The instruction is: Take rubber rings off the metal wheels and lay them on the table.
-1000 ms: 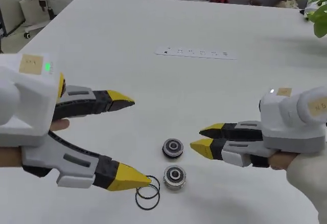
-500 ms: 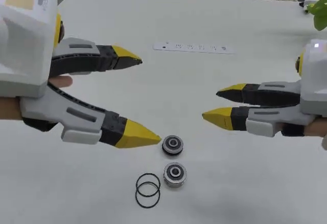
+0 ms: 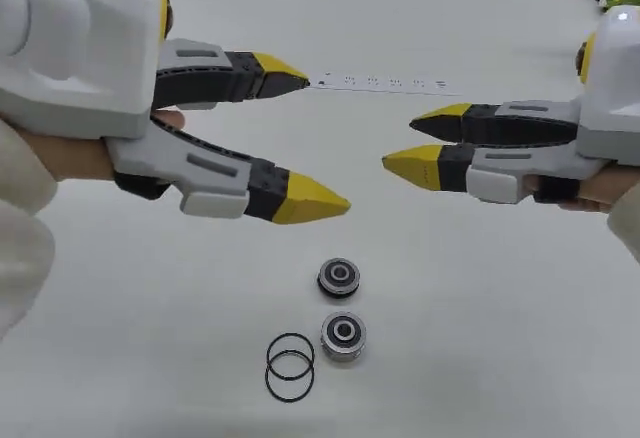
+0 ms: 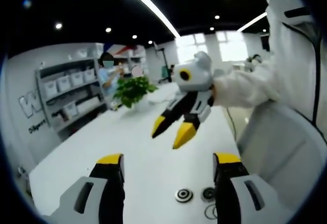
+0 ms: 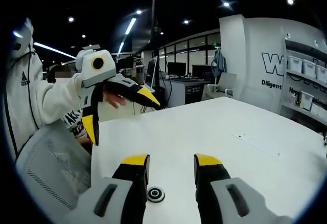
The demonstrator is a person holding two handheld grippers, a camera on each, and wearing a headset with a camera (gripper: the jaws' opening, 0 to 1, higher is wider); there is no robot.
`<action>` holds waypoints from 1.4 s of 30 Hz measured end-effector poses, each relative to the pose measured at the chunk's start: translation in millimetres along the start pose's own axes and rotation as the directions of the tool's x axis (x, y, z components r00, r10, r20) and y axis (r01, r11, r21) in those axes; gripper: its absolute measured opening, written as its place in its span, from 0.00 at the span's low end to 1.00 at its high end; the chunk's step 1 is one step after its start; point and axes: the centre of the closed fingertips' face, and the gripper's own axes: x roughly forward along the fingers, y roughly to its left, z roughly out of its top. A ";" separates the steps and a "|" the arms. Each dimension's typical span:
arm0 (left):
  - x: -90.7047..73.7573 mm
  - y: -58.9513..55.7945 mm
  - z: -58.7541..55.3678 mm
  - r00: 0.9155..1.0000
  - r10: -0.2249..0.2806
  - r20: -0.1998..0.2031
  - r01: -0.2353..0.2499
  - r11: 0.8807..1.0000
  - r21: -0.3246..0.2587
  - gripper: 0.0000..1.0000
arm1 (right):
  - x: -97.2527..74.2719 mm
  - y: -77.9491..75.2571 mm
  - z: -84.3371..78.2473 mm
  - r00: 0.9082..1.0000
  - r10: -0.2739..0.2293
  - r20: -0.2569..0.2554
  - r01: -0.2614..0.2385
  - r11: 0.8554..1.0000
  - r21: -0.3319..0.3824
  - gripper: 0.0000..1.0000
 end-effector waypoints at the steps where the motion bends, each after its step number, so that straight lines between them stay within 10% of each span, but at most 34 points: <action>1: 2.2 1.3 -3.8 1.000 0.001 0.009 -0.001 1.000 -0.024 0.71 | 2.1 -0.3 -2.7 1.000 0.004 0.000 -0.004 1.000 0.010 0.30; 9: 18.9 -1.8 -45.7 1.000 0.002 -0.008 -0.003 0.996 -0.094 0.62 | 12.5 -3.2 -39.8 1.000 0.009 0.020 -0.011 0.993 0.116 0.31; 24: 50.5 -16.2 -108.9 0.990 -0.020 -0.137 0.013 0.998 -0.056 0.46 | 28.6 10.9 -119.6 0.981 0.068 -0.180 -0.044 0.990 0.134 0.30; 42: 65.6 -24.4 -138.8 0.984 0.002 -0.178 -0.022 0.993 -0.116 0.27 | 41.0 32.2 -145.2 0.961 0.113 -0.254 -0.094 0.992 0.084 0.27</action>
